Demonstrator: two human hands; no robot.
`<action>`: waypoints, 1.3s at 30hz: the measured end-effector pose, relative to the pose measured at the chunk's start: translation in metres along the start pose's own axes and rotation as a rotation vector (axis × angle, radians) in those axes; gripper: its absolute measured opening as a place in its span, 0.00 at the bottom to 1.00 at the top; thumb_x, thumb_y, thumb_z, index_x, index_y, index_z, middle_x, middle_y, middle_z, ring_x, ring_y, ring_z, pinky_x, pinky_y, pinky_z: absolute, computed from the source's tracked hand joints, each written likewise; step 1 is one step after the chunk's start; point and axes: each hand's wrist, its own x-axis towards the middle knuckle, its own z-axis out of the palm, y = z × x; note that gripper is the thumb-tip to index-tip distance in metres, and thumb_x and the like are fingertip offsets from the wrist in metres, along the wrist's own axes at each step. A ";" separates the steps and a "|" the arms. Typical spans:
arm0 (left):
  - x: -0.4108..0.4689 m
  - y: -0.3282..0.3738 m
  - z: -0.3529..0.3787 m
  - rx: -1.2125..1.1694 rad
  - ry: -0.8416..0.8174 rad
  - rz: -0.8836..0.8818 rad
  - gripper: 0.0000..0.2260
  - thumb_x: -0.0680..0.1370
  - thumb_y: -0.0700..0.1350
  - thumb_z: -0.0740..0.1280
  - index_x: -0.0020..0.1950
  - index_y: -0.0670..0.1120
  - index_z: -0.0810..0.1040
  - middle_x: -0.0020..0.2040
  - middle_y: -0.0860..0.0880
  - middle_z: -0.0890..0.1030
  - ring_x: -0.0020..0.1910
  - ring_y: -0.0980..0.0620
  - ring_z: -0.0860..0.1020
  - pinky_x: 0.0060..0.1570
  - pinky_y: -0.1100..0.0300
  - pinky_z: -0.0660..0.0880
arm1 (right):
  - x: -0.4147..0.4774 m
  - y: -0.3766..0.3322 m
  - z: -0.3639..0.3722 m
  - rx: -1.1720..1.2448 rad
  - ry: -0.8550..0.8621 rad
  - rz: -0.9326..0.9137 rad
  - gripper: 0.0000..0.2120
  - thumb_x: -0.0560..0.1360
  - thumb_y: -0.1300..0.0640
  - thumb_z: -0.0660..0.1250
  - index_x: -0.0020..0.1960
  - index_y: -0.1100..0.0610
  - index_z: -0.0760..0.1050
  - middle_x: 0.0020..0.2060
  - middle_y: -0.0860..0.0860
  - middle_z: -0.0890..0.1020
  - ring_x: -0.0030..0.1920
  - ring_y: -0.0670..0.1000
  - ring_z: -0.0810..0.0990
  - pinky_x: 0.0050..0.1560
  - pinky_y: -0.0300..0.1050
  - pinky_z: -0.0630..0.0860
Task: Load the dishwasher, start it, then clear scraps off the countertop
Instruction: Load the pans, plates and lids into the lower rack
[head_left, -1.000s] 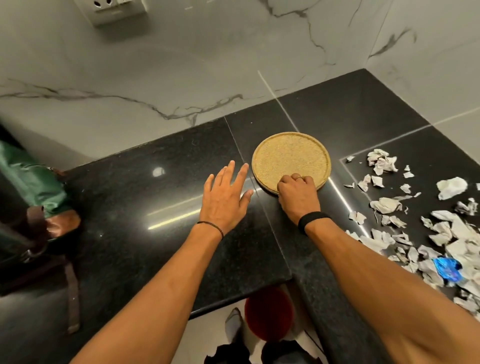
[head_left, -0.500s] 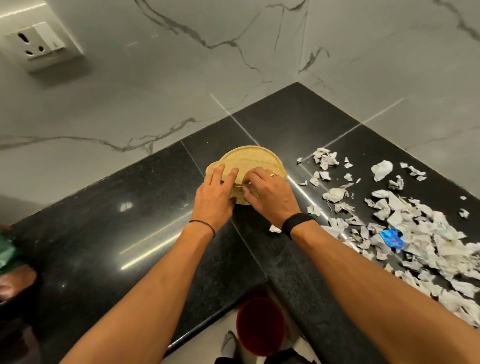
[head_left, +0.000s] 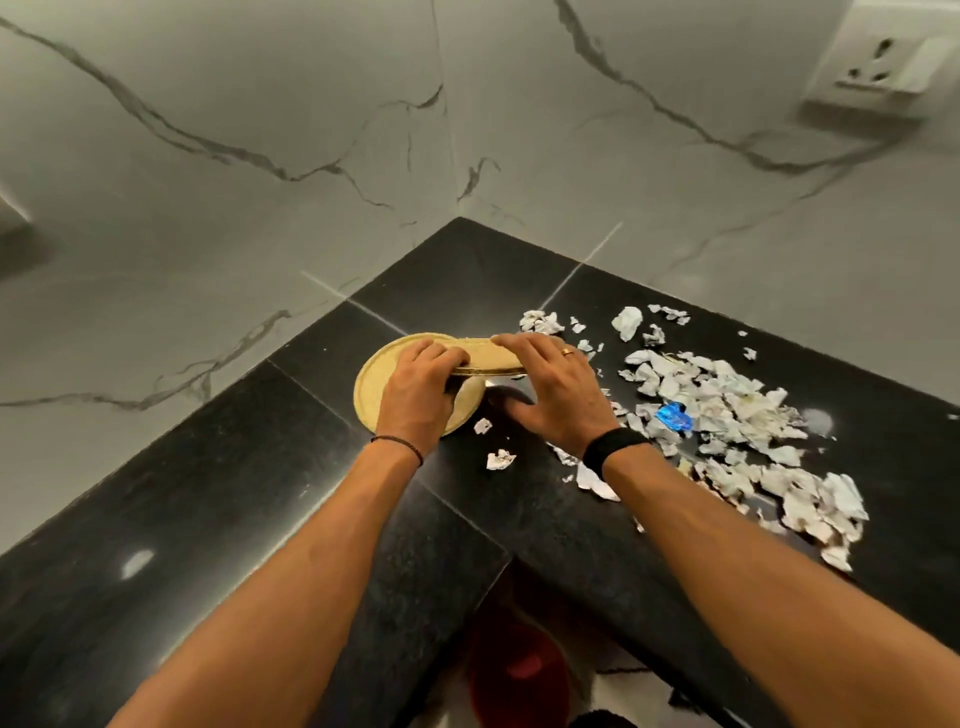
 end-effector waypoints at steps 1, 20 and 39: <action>0.002 0.005 -0.001 -0.025 -0.008 0.045 0.10 0.75 0.37 0.74 0.55 0.45 0.83 0.51 0.46 0.84 0.59 0.40 0.78 0.61 0.46 0.76 | -0.007 -0.001 -0.008 -0.033 0.015 0.034 0.32 0.71 0.48 0.72 0.73 0.50 0.68 0.66 0.51 0.75 0.67 0.54 0.73 0.69 0.54 0.66; -0.061 0.205 0.050 -0.431 -0.395 0.815 0.07 0.77 0.40 0.72 0.54 0.47 0.83 0.50 0.47 0.83 0.53 0.44 0.79 0.54 0.55 0.72 | -0.259 -0.035 -0.128 -0.260 0.183 0.739 0.24 0.76 0.57 0.72 0.71 0.53 0.75 0.67 0.51 0.78 0.68 0.53 0.75 0.71 0.50 0.69; -0.266 0.449 0.045 -0.467 -0.760 1.299 0.12 0.79 0.44 0.70 0.62 0.50 0.84 0.61 0.51 0.83 0.65 0.47 0.78 0.68 0.36 0.69 | -0.556 -0.136 -0.205 -0.353 0.395 1.330 0.19 0.79 0.60 0.66 0.70 0.51 0.76 0.66 0.52 0.80 0.67 0.56 0.77 0.68 0.48 0.68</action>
